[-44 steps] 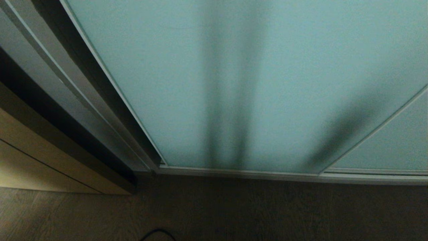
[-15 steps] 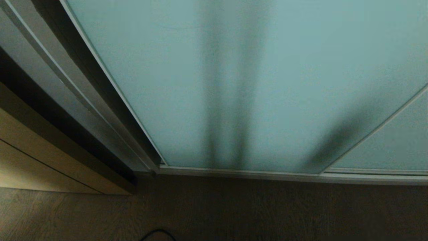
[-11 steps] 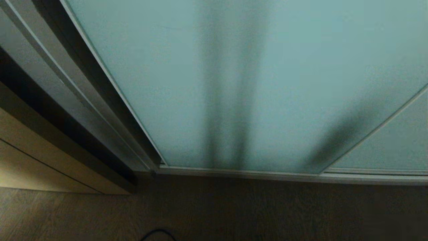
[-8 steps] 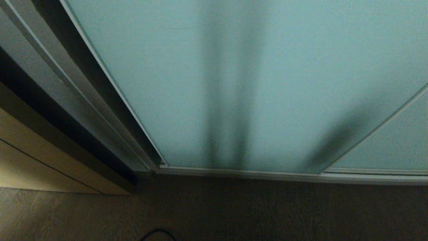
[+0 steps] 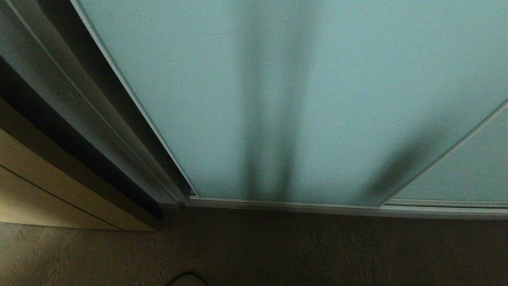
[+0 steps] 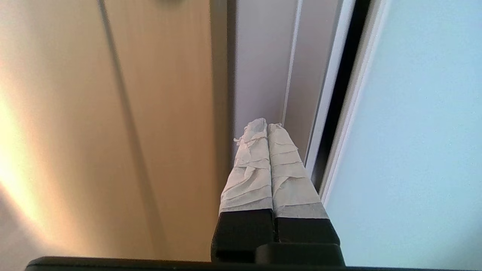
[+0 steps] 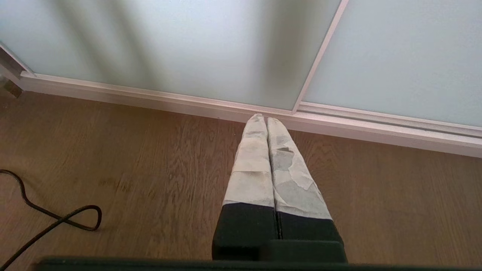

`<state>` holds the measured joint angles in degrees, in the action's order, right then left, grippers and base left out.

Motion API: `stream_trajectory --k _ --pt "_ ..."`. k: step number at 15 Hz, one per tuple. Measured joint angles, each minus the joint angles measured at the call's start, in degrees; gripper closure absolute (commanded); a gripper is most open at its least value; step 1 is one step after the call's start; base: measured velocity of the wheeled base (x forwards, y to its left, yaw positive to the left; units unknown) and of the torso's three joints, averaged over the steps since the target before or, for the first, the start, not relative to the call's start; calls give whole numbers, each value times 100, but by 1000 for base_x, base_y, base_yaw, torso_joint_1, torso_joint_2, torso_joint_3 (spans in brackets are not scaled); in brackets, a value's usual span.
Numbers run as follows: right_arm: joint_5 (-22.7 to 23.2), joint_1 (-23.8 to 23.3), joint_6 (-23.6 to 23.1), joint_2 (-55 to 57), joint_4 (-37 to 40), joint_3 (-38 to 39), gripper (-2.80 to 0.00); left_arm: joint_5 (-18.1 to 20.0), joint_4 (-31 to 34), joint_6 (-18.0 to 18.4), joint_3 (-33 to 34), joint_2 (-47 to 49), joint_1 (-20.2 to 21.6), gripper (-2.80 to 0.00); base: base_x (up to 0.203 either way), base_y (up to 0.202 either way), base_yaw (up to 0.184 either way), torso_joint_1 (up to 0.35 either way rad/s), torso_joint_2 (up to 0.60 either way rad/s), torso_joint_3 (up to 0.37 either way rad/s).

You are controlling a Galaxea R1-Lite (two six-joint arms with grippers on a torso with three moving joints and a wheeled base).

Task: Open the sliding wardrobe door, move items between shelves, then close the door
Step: Open the door

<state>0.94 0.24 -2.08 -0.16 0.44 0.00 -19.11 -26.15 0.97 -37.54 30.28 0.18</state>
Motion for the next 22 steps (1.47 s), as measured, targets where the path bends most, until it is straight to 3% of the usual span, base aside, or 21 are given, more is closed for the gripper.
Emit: stream_trajectory --k 2,5,7,14,22 --pt "0 0 -2 0 0 0 0 38 -867 -267 -420 759 0 0 0 0 0 0 0 0" --pt "-1 0 -2 0 0 0 0 418 -1795 -582 -730 1474 -2 0 0 0 0 0 0 0" --pt "0 0 0 0 0 0 0 732 -1897 -614 -793 1745 -2 0 0 0 0 0 0 0" --pt "0 0 0 0 1 0 0 497 -2309 -694 -1471 2895 2 0 0 0 0 0 0 0" --pt "-1 0 -2 0 2 0 0 795 -2413 -884 -2017 3945 -23 0 0 0 0 0 0 0"
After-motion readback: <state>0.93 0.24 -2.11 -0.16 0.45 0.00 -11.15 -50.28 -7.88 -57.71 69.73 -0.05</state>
